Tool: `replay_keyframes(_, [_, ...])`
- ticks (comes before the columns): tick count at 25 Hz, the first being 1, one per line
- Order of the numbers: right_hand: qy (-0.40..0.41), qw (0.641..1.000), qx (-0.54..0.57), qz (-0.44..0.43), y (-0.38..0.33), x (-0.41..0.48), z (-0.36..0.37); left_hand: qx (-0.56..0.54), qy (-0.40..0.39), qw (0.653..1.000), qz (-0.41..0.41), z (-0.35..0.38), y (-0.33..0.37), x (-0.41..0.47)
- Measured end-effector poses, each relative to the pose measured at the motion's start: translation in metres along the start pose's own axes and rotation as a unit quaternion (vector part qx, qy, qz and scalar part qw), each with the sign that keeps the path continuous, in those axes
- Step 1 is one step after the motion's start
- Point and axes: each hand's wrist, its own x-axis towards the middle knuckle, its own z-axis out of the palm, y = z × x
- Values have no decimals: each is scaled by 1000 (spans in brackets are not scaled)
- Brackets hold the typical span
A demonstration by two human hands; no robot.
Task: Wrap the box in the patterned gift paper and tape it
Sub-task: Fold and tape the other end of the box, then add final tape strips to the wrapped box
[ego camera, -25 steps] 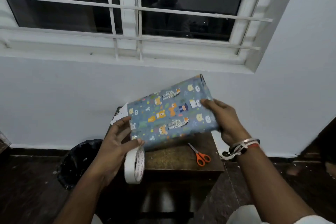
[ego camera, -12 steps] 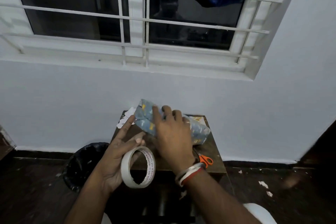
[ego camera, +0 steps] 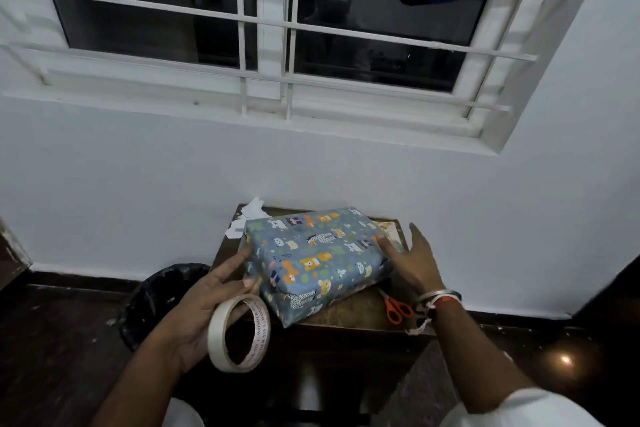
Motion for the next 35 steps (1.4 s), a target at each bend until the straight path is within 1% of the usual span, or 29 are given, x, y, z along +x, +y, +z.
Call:
replay_keyframes(1, [-55, 996, 65, 41, 7, 6, 1, 8, 2, 1000, -7, -1, 1, 1])
replay_keyframes(2, [-90, 987, 113, 65, 15, 12, 3, 15, 5, 1000, -14, -2, 2, 3])
replay_keyframes(3, [-87, 984, 142, 67, 27, 21, 7, 21, 1, 999, -24, -7, 1, 8])
replay_keyframes(4, [-73, 985, 148, 57, 42, 28, 13, 28, -10, 999, -31, -10, 2, 13])
replay_keyframes(7, [3, 989, 151, 10, 44, 10, 19, 32, -41, 998, -25, -11, 6, 30])
replay_keyframes(8, [31, 988, 149, -8, 42, 0, 17, 35, -32, 999, -23, -9, 8, 34])
replay_keyframes(10, [86, 987, 128, -36, 47, -16, 15, 41, 11, 999, -13, -4, 12, 38])
replay_keyframes(11, [98, 987, 117, -49, 49, -23, 14, 36, 25, 999, -5, -1, 15, 38])
replay_keyframes(13, [80, 990, 101, -63, 53, -32, 13, 17, 60, 998, 14, 0, 20, 36])
replay_keyframes(15, [34, 993, 83, -73, 63, -43, 5, 0, 94, 995, 37, 4, 21, 29])
replay_keyframes(17, [-22, 996, 41, -81, 77, -53, -2, 12, 104, 993, 61, 12, 13, 17])
replay_keyframes(18, [-33, 997, -13, -66, 82, -57, -2, 27, 99, 992, 69, 19, 5, 10])
replay_keyframes(20, [-17, 994, -105, -38, 83, -61, 4, 45, 92, 992, 72, 29, -15, -1])
replay_keyframes(22, [3, 989, -146, -17, 81, -60, 6, 45, 109, 991, 64, 33, -29, -4])
replay_keyframes(23, [-13, 983, -184, -2, 81, -59, 2, 41, 118, 990, 63, 33, -33, -4])
replay_keyframes(24, [-35, 968, -249, 23, 81, -61, -5, 35, 128, 989, 62, 33, -33, -3])
replay_keyframes(25, [-55, 943, -326, 51, 82, -64, -14, 32, 135, 988, 60, 31, -33, -2])
replay_keyframes(26, [-56, 924, -372, 74, 83, -67, -21, 33, 141, 988, 62, 29, -31, 0])
replay_keyframes(27, [-32, 926, -364, 90, 85, -67, -27, 34, 142, 987, 63, 27, -30, 1])
replay_keyframes(28, [6, 950, -297, 99, 86, -65, -31, 30, 141, 988, 60, 26, -28, 1])
replay_keyframes(29, [42, 978, -183, 94, 83, -61, -34, 28, 140, 988, 55, 24, -27, 4])
replay_keyframes(30, [69, 993, -52, 81, 78, -54, -34, 29, 138, 989, 52, 23, -26, 5])
replay_keyframes(31, [78, 993, 56, 64, 68, -47, -34, 31, 139, 989, 47, 22, -25, 6])
replay_keyframes(32, [68, 988, 128, 48, 58, -41, -31, 28, 139, 989, 43, 22, -23, 7])
replay_keyframes(33, [56, 984, 166, 31, 52, -39, -27, 22, 136, 990, 41, 22, -21, 8])
replay_keyframes(35, [37, 987, 153, 19, 55, -39, -20, 8, 131, 990, 45, 21, -16, 12])
